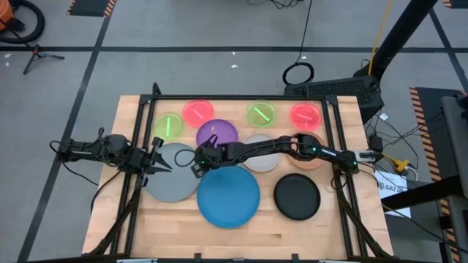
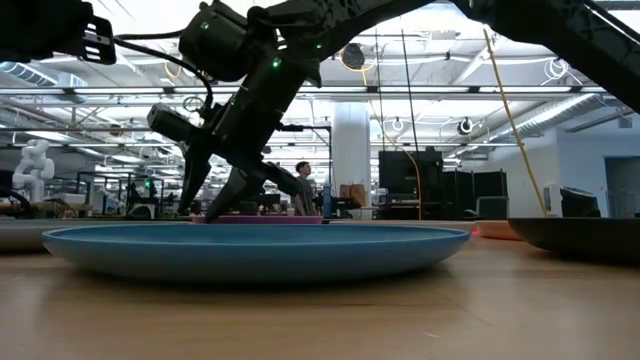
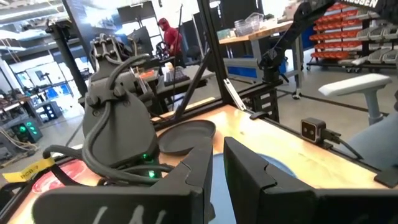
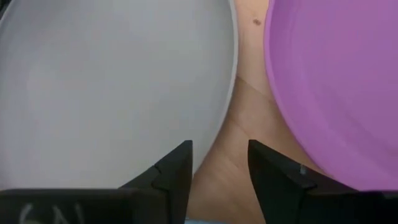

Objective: Stack plastic plates
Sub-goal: Stack the gray plate on top of the blue plate

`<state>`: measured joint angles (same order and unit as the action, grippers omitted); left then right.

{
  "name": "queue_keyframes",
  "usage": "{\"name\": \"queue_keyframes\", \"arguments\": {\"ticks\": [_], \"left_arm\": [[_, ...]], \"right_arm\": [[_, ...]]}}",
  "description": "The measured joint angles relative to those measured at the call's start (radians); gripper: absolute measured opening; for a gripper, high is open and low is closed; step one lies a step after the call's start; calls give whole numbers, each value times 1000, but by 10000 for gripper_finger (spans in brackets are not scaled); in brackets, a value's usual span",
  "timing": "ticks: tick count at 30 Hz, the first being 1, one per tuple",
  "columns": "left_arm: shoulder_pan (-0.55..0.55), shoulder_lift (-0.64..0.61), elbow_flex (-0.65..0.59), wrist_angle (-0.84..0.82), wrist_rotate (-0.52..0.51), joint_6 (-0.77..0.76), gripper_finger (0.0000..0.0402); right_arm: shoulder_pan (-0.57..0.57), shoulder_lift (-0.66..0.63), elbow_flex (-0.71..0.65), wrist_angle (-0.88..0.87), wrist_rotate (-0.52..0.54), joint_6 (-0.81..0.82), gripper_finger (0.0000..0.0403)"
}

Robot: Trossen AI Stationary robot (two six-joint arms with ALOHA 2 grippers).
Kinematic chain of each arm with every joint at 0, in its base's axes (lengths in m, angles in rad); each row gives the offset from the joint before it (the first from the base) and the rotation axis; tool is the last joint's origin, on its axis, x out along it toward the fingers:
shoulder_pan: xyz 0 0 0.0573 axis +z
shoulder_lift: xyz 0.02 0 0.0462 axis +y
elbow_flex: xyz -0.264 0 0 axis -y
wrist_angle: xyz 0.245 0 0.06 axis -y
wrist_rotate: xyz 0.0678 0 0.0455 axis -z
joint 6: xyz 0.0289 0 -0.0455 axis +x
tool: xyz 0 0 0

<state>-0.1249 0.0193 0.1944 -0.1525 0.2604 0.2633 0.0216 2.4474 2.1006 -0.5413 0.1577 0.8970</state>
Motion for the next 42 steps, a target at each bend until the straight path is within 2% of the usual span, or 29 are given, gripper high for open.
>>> {"name": "queue_keyframes", "arguments": {"ticks": [4, 10, 18, 23, 32, 42], "left_arm": [[0, 0, 12, -4, 0, -14, 49], [0, 0, 68, -67, 0, -56, 49], [0, 0, 92, -128, 1, -71, 49], [0, 0, 92, -132, 1, -67, 49], [0, 0, 92, -136, 1, -67, 49], [0, 0, 92, -136, 2, -81, 49]], "right_arm": [[0, 27, 0, 32, -6, -1, 146], [-10, 65, 1, 116, -76, 0, 146], [-14, 69, 1, 153, -84, 5, 142], [-15, 70, 0, 154, -83, 7, 110], [-15, 72, 0, 195, -97, 18, 18], [-11, 70, 0, 287, -93, 3, 8]]}}
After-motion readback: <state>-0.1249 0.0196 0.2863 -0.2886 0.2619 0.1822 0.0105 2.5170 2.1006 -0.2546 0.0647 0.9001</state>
